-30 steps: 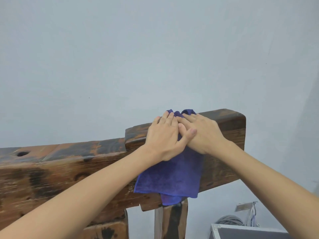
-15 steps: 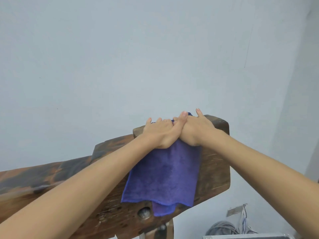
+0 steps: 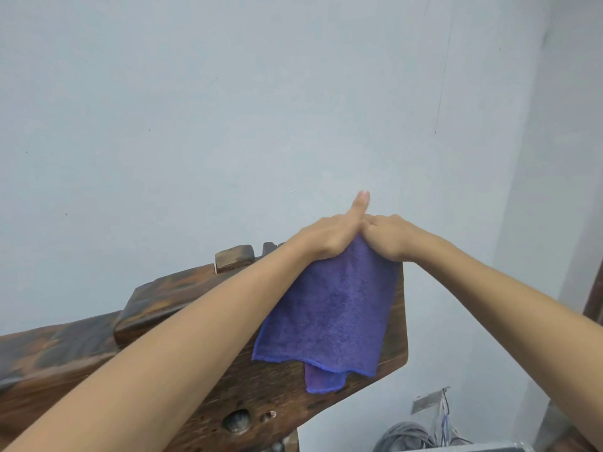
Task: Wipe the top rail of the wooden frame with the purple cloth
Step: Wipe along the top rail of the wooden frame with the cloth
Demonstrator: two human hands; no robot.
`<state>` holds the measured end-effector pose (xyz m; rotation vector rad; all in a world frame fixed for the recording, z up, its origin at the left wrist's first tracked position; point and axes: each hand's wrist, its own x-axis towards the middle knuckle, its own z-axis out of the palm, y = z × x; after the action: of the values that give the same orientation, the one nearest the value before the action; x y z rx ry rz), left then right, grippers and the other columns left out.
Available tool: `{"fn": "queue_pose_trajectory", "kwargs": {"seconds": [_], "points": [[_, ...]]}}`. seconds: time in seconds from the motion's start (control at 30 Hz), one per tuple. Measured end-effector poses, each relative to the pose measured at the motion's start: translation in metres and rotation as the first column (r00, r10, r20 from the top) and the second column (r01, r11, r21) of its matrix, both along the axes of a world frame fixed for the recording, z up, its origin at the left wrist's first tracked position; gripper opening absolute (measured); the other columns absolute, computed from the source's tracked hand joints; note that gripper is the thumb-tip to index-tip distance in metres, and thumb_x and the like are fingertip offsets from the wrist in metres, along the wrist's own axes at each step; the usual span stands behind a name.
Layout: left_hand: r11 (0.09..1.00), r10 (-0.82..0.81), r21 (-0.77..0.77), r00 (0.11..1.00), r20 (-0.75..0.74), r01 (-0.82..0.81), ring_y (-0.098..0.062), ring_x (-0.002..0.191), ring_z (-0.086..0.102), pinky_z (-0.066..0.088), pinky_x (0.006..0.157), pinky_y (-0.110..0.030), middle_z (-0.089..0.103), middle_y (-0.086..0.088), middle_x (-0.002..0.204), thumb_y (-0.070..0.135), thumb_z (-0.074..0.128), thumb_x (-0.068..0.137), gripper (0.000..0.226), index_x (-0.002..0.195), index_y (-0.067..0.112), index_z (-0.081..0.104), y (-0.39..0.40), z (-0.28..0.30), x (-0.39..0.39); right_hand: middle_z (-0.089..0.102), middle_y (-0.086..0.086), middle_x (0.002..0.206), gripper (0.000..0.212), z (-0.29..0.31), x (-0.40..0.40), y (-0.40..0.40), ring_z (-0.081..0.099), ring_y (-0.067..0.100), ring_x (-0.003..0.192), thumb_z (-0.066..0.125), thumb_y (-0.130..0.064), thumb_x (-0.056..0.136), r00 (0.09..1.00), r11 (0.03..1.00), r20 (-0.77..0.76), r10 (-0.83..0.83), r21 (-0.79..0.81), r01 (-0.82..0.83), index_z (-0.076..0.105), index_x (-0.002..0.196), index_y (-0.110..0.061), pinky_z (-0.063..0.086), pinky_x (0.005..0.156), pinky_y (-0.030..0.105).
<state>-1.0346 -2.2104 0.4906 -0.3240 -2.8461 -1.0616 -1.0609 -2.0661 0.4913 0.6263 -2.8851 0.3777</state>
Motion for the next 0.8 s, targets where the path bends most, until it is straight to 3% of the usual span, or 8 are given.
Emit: {"fn": "queue_pose_trajectory", "kwargs": {"seconds": [0.07, 0.13, 0.2, 0.3, 0.37, 0.43, 0.57, 0.8], "points": [[0.958, -0.045, 0.284, 0.999, 0.009, 0.04, -0.017, 0.137, 0.048, 0.023, 0.121, -0.041, 0.056, -0.002, 0.147, 0.088, 0.011, 0.078, 0.097, 0.118, 0.024, 0.072, -0.009, 0.003, 0.001, 0.044, 0.007, 0.157, 0.052, -0.003, 0.004, 0.009, 0.038, 0.033, 0.143, 0.018, -0.035, 0.108, 1.0, 0.995, 0.013, -0.009, -0.098, 0.01, 0.044, 0.152, -0.025, 0.027, 0.117, 0.042], [0.925, -0.036, 0.375, 0.997, -0.065, 0.058, -0.016, 0.134, 0.05, 0.027, 0.118, -0.042, 0.061, -0.001, 0.142, 0.078, 0.018, 0.083, 0.083, 0.111, 0.023, 0.074, -0.019, 0.003, 0.004, 0.047, 0.008, 0.155, 0.051, 0.0, 0.007, 0.015, 0.041, 0.033, 0.14, 0.02, -0.035, 0.108, 0.998, 0.993, 0.041, -0.047, -0.104, 0.051, 0.051, 0.145, -0.02, 0.031, 0.114, 0.041], [0.989, -0.04, 0.136, 0.987, -0.157, 0.062, -0.023, 0.126, 0.056, 0.035, 0.113, -0.044, 0.066, -0.006, 0.133, 0.061, 0.023, 0.088, 0.067, 0.104, 0.02, 0.073, -0.029, 0.002, 0.012, 0.056, 0.011, 0.143, 0.049, 0.006, 0.008, 0.015, 0.05, 0.034, 0.129, 0.02, -0.036, 0.105, 0.987, 0.987, 0.006, -0.159, -0.016, 0.159, 0.061, 0.126, -0.019, 0.039, 0.105, 0.043], [0.968, -0.144, -0.226, 0.98, -0.138, 0.11, -0.031, 0.113, 0.057, 0.039, 0.104, -0.05, 0.066, -0.012, 0.117, 0.045, 0.033, 0.087, 0.053, 0.103, 0.002, 0.059, -0.036, -0.009, 0.017, 0.058, 0.013, 0.127, 0.031, 0.014, 0.013, 0.0, 0.053, 0.037, 0.117, 0.034, -0.026, 0.099, 0.926, 0.949, -0.268, -0.266, 0.097, 0.301, 0.062, 0.105, -0.015, 0.039, 0.089, 0.041], [0.94, -0.186, -0.305, 0.979, -0.085, 0.152, -0.027, 0.115, 0.054, 0.038, 0.105, -0.047, 0.061, -0.007, 0.121, 0.055, 0.045, 0.083, 0.06, 0.114, 0.005, 0.056, -0.036, -0.008, 0.023, 0.06, 0.011, 0.122, 0.023, 0.01, 0.016, -0.011, 0.055, 0.036, 0.115, 0.038, -0.021, 0.097, 0.931, 0.986, -0.34, -0.136, 0.046, 0.161, 0.059, 0.099, -0.013, 0.041, 0.086, 0.037], [0.903, -0.214, -0.402, 0.971, -0.107, 0.154, -0.023, 0.122, 0.05, 0.036, 0.11, -0.043, 0.056, -0.002, 0.132, 0.065, 0.06, 0.078, 0.076, 0.134, 0.014, 0.05, -0.032, -0.007, 0.026, 0.062, -0.001, 0.132, 0.039, 0.001, 0.016, -0.017, 0.055, 0.029, 0.122, 0.029, -0.03, 0.102, 0.978, 1.0, -0.209, 0.022, -0.008, -0.024, 0.064, 0.119, -0.023, 0.045, 0.095, 0.043], [0.878, -0.176, -0.474, 0.967, -0.185, 0.069, -0.021, 0.127, 0.05, 0.04, 0.111, -0.038, 0.054, 0.002, 0.139, 0.082, 0.07, 0.062, 0.108, 0.149, 0.024, 0.041, -0.028, -0.01, 0.03, 0.05, -0.013, 0.15, 0.063, -0.003, 0.014, -0.023, 0.046, 0.021, 0.136, 0.006, -0.055, 0.1, 0.995, 0.997, -0.097, 0.006, 0.071, 0.001, 0.051, 0.141, -0.039, 0.036, 0.099, 0.046], [0.827, -0.188, -0.561, 0.959, -0.213, 0.037, -0.026, 0.128, 0.049, 0.039, 0.111, -0.039, 0.053, -0.008, 0.141, 0.065, 0.064, 0.082, 0.085, 0.148, 0.015, 0.042, -0.044, -0.017, 0.03, 0.052, -0.006, 0.146, 0.069, -0.006, 0.014, -0.034, 0.046, 0.024, 0.135, 0.003, -0.057, 0.099, 0.986, 0.988, -0.165, -0.007, 0.149, 0.032, 0.055, 0.137, -0.033, 0.035, 0.099, 0.048]]}}
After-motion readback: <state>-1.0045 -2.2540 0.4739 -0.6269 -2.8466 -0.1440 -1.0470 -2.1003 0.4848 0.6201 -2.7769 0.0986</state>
